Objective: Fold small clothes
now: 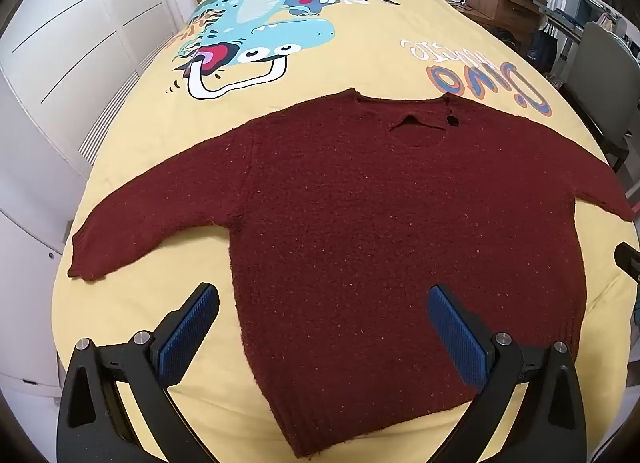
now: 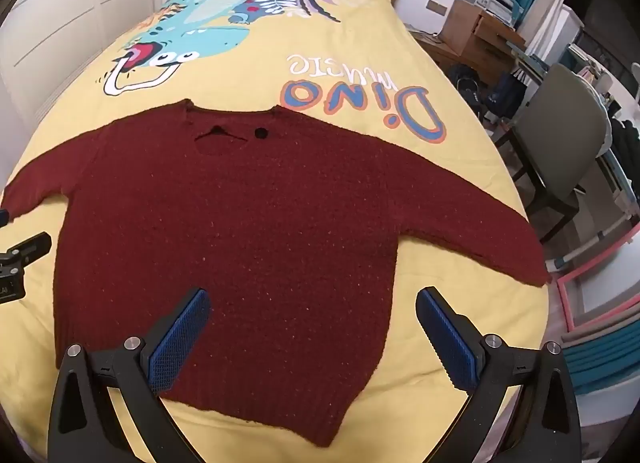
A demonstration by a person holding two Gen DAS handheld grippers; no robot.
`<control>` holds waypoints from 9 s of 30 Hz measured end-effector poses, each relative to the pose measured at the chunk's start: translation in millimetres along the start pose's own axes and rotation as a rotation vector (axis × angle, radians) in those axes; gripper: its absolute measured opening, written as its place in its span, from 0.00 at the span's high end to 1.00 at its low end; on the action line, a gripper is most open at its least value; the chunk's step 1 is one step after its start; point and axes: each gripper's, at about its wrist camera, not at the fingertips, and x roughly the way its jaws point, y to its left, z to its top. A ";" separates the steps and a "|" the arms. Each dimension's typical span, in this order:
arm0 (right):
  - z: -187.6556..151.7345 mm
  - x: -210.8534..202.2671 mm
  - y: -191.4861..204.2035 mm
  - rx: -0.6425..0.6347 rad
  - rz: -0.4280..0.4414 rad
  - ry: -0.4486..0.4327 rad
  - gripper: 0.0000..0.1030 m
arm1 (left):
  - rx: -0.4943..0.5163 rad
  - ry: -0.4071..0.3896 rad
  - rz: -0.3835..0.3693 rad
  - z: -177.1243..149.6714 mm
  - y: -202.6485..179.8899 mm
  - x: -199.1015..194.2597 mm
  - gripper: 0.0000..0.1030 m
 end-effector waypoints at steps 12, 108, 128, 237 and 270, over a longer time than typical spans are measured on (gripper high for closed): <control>1.2 -0.3 2.7 -0.005 -0.004 -0.001 0.01 | -0.008 0.005 0.002 0.1 0.2 1.8 0.01; 20.2 22.3 -101.2 0.241 0.121 -0.074 0.01 | -0.043 0.009 -0.038 57.2 26.0 27.6 0.01; -45.4 200.6 -364.7 0.955 -0.090 0.193 0.01 | -0.101 0.143 -0.038 53.6 35.0 103.6 0.01; 15.9 183.3 -118.9 0.261 0.127 0.231 0.16 | 0.595 0.110 -0.309 127.7 -199.3 132.4 0.01; 37.6 218.8 -136.7 0.283 0.124 0.230 0.83 | 0.129 0.107 -0.257 154.2 -47.1 183.3 0.91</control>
